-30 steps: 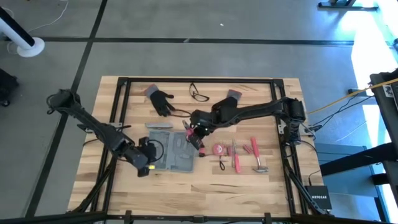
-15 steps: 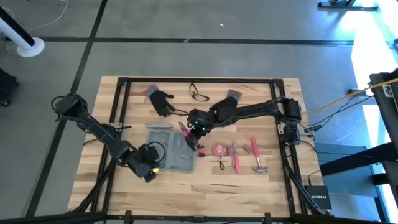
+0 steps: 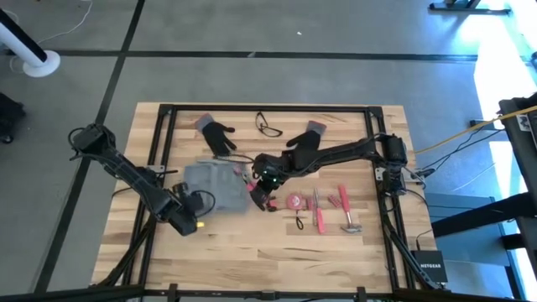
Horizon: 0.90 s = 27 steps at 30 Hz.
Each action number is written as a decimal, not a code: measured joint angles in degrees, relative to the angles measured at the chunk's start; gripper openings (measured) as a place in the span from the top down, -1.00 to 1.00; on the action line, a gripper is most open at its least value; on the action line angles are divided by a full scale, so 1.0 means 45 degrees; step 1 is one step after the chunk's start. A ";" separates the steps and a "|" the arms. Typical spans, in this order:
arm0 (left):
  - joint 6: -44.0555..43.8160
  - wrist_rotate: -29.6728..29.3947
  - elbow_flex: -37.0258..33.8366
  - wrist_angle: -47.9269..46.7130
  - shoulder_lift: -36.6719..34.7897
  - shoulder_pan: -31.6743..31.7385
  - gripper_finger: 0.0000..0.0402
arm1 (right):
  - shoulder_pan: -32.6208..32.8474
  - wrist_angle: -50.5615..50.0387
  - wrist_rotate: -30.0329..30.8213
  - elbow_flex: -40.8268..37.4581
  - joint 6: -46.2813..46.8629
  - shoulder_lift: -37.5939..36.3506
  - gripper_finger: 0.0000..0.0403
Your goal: Prefit tool cases
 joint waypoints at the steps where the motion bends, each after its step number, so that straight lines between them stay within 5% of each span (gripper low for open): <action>1: -0.0236 -0.0204 0.0123 -0.0711 -0.0105 0.0055 1.00 | 0.0081 -0.0014 0.0009 0.0000 0.0000 0.0000 0.87; 3: -0.0484 -0.0625 0.0484 -0.1740 -0.0364 0.0197 1.00 | 0.0237 -0.0004 0.0005 0.0000 0.0083 -0.0005 0.87; 13: 0.0471 -0.2484 0.1613 -0.0339 -0.1949 0.0404 1.00 | 0.0355 -0.0019 0.0009 0.0000 -0.0161 -0.0390 0.87; 18: 0.4655 -0.4153 0.2319 -0.1173 -0.2371 0.1246 1.00 | 0.0271 -0.0335 0.0052 0.0000 -0.0570 -0.1163 0.87; 27: 0.7736 0.1817 0.2641 -0.1319 -0.2700 0.8183 1.00 | 0.0092 -0.2205 0.1409 0.0000 -0.0865 -0.2587 0.87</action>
